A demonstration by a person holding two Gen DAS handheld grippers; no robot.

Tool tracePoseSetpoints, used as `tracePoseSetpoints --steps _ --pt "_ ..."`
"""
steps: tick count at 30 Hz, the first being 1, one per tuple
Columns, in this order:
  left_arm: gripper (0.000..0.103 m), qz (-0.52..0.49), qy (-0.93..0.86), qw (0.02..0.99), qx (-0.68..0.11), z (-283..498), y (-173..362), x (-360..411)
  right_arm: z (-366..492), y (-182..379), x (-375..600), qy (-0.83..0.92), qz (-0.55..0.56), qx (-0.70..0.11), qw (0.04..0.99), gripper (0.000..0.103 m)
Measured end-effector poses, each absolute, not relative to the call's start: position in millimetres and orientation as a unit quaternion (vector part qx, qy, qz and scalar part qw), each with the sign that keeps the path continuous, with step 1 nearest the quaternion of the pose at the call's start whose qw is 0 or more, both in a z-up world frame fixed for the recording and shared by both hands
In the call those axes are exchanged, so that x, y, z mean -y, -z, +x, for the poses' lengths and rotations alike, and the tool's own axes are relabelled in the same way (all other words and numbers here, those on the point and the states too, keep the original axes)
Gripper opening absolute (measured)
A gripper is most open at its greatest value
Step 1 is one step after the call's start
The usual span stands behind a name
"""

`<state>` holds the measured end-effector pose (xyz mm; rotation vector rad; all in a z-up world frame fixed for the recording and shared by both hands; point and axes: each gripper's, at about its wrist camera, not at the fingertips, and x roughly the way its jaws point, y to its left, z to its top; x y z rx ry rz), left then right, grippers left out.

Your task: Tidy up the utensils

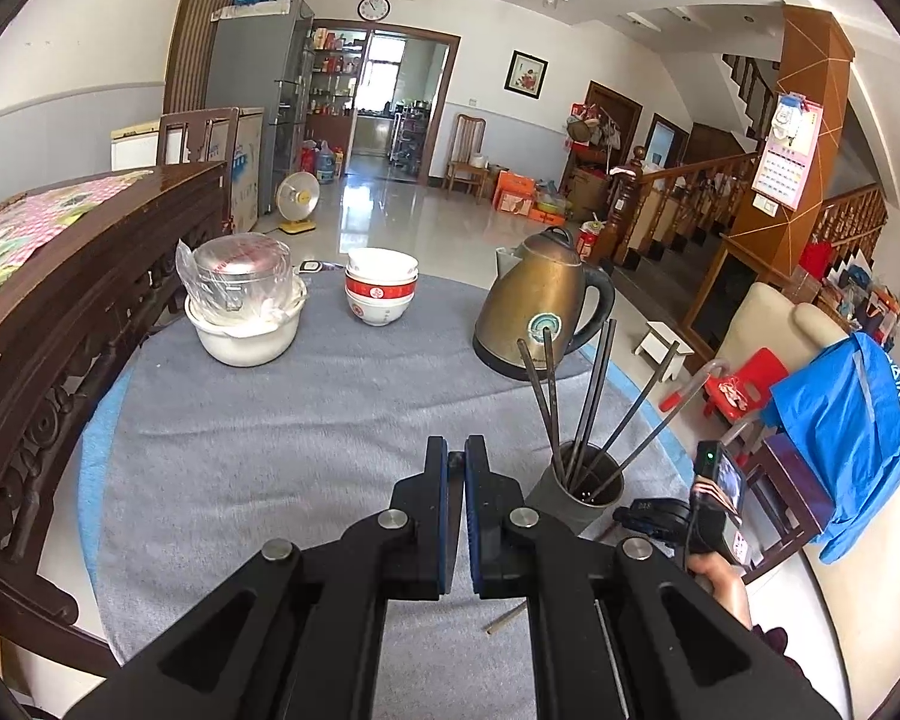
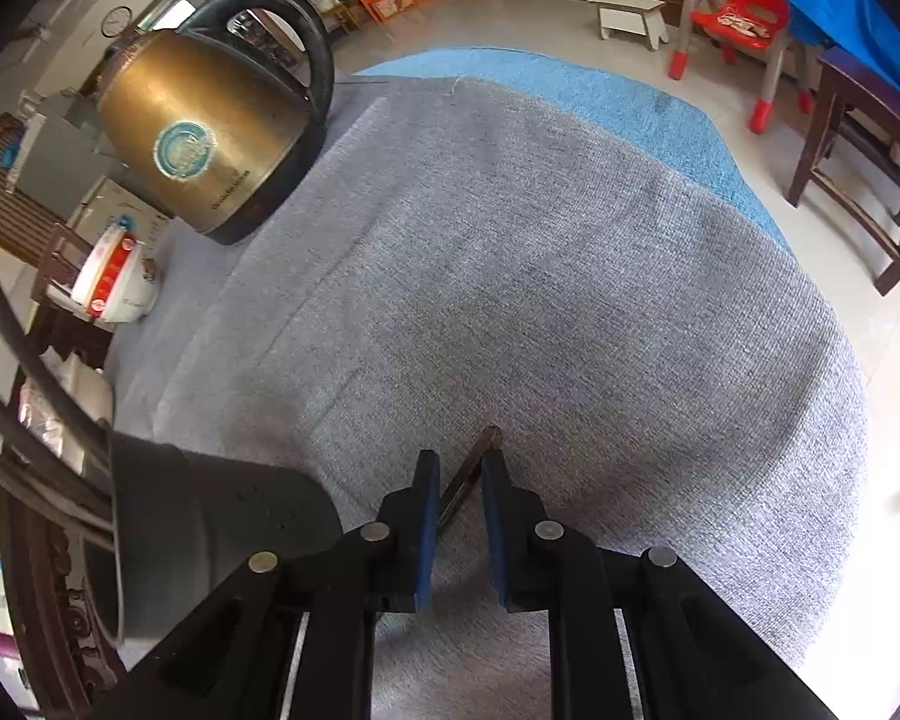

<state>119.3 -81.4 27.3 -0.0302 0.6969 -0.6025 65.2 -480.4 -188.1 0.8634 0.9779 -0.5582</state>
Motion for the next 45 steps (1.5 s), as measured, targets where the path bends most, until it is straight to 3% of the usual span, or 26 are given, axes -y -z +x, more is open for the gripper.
tracePoseSetpoints --steps 8,11,14,20,25,31,32,34,35,36,37,40,41,42,45 --pt "0.005 -0.023 0.286 0.896 -0.340 121 -25 71 101 186 468 0.283 0.319 -0.493 0.758 0.017" --pt "0.005 -0.023 0.284 0.897 -0.337 118 -26 70 99 187 467 0.276 0.315 -0.482 0.770 0.012" --pt "0.005 -0.021 0.280 0.899 -0.336 115 -29 68 81 186 475 0.259 0.348 -0.445 0.783 0.001" --pt "0.005 -0.018 0.283 0.904 -0.320 106 -43 72 45 163 483 0.246 0.357 -0.380 0.817 0.001" --pt "0.005 -0.019 0.286 0.904 -0.316 101 -47 79 36 171 496 0.223 0.436 -0.384 0.783 0.006" --pt "0.005 -0.022 0.287 0.902 -0.323 102 -42 77 54 178 488 0.221 0.418 -0.413 0.778 0.007" --pt "0.005 -0.023 0.287 0.901 -0.324 104 -41 76 59 179 485 0.225 0.410 -0.420 0.778 0.008" --pt "0.005 -0.026 0.288 0.901 -0.324 107 -41 72 64 183 483 0.234 0.405 -0.423 0.776 0.021" --pt "0.005 -0.027 0.289 0.900 -0.324 107 -40 70 64 185 484 0.237 0.406 -0.423 0.775 0.036" --pt "0.006 -0.029 0.289 0.900 -0.324 109 -39 68 65 187 483 0.239 0.409 -0.421 0.773 0.058" --pt "0.005 -0.029 0.289 0.901 -0.323 110 -39 65 67 189 482 0.239 0.412 -0.418 0.774 0.065" --pt "0.006 -0.035 0.289 0.899 -0.328 117 -34 59 69 193 480 0.246 0.412 -0.418 0.771 0.062" --pt "0.006 -0.038 0.289 0.898 -0.330 120 -33 57 70 193 479 0.247 0.406 -0.423 0.771 0.051" --pt "0.005 -0.040 0.289 0.897 -0.333 122 -31 55 74 192 476 0.259 0.383 -0.434 0.773 0.034" --pt "0.005 -0.045 0.287 0.896 -0.337 129 -26 47 80 192 474 0.267 0.368 -0.446 0.771 0.033"
